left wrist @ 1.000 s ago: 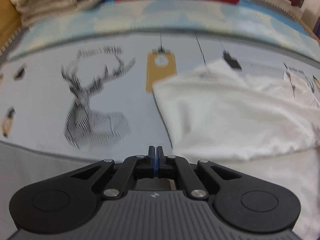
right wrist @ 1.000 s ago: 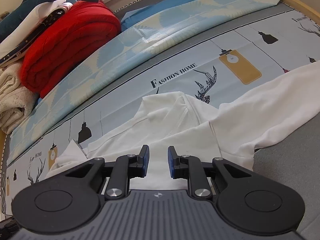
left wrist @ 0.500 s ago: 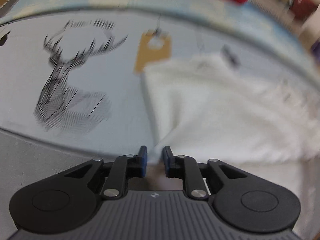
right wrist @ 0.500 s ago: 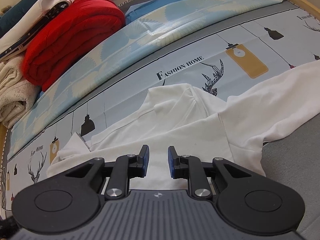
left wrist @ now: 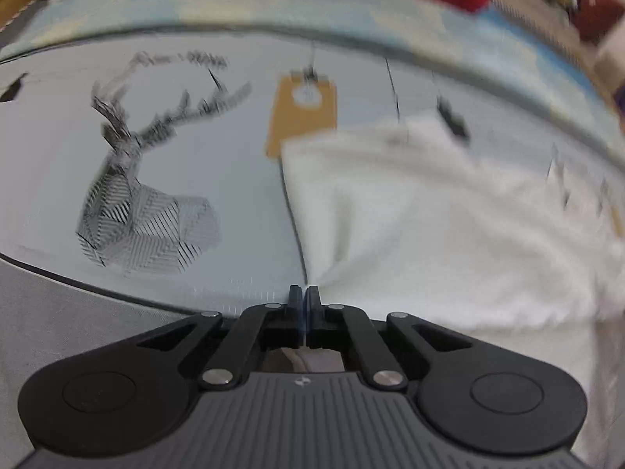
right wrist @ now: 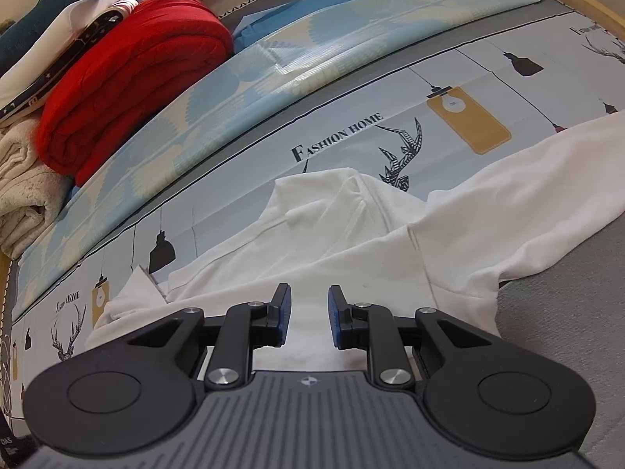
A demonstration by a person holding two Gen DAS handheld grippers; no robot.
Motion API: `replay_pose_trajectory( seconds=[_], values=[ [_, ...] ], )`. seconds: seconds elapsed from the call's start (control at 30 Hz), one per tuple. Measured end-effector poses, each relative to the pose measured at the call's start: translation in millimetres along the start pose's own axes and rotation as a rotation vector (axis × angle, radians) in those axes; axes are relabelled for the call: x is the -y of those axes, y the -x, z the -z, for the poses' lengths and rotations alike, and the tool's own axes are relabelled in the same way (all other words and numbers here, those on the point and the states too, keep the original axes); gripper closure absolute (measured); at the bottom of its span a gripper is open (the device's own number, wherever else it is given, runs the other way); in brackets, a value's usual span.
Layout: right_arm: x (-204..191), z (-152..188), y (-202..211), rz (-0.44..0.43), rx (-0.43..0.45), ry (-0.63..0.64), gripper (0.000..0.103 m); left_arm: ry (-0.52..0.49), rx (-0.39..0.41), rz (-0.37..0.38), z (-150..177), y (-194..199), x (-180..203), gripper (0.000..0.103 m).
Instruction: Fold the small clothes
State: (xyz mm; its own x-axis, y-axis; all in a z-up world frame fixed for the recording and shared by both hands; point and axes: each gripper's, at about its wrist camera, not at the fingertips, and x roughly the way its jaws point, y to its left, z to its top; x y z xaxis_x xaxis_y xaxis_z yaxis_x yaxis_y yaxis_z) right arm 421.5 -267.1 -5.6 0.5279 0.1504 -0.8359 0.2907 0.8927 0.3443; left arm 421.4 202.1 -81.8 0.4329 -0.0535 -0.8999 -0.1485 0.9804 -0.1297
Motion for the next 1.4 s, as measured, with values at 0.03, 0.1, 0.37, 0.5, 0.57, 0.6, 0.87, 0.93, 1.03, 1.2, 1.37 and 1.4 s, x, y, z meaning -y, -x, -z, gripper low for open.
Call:
replay_pose_trajectory(
  seconds=[0.03, 0.1, 0.37, 0.5, 0.57, 0.6, 0.87, 0.93, 1.03, 1.2, 1.37, 1.4],
  values=[
    [1.1, -0.7, 0.5, 0.0, 0.001, -0.002, 0.081, 0.001, 0.02, 0.005, -2.6, 7.2, -0.2, 0.102],
    [2.5, -2.3, 1.9, 0.0, 0.006, -0.004, 0.081, -0.008, -0.002, -0.036, -1.6, 5.5, 0.5, 0.102],
    [14.6, -8.1, 5.9, 0.021, 0.026, -0.035, 0.081, -0.023, 0.041, -0.024, -10.8, 16.9, 12.6, 0.101],
    [29.8, -15.8, 13.0, 0.045, 0.062, -0.07, 0.081, -0.078, -0.06, -0.056, -2.9, -9.8, 18.5, 0.101],
    [39.6, -19.5, 18.2, 0.054, 0.086, -0.093, 0.081, -0.055, -0.113, -0.102, 2.6, -20.0, 14.0, 0.098],
    [44.8, -21.6, 21.4, 0.055, 0.098, -0.104, 0.081, -0.046, -0.095, -0.099, 0.0, -12.5, 15.0, 0.098],
    [95.6, -34.7, 50.0, 0.082, 0.197, -0.166, 0.081, -0.106, -0.117, -0.043, 5.8, -19.3, 43.1, 0.096],
    [110.9, -35.4, 53.7, 0.092, 0.199, -0.177, 0.081, -0.092, -0.133, -0.071, 7.7, -21.7, 44.9, 0.096],
    [138.0, -38.0, 61.2, 0.113, 0.213, -0.206, 0.081, -0.101, -0.059, -0.042, 0.5, 0.0, 61.6, 0.095],
    [203.7, -46.3, 82.1, 0.119, 0.306, -0.302, 0.081, -0.135, 0.045, 0.007, -6.4, 34.7, 95.3, 0.095],
    [288.1, -52.3, 92.1, 0.142, 0.42, -0.44, 0.091, -0.176, 0.08, 0.022, -6.8, 43.2, 114.0, 0.09],
    [304.3, -52.1, 92.0, 0.152, 0.444, -0.469, 0.091, -0.18, 0.079, 0.024, -6.9, 42.3, 115.3, 0.09]
  ],
)
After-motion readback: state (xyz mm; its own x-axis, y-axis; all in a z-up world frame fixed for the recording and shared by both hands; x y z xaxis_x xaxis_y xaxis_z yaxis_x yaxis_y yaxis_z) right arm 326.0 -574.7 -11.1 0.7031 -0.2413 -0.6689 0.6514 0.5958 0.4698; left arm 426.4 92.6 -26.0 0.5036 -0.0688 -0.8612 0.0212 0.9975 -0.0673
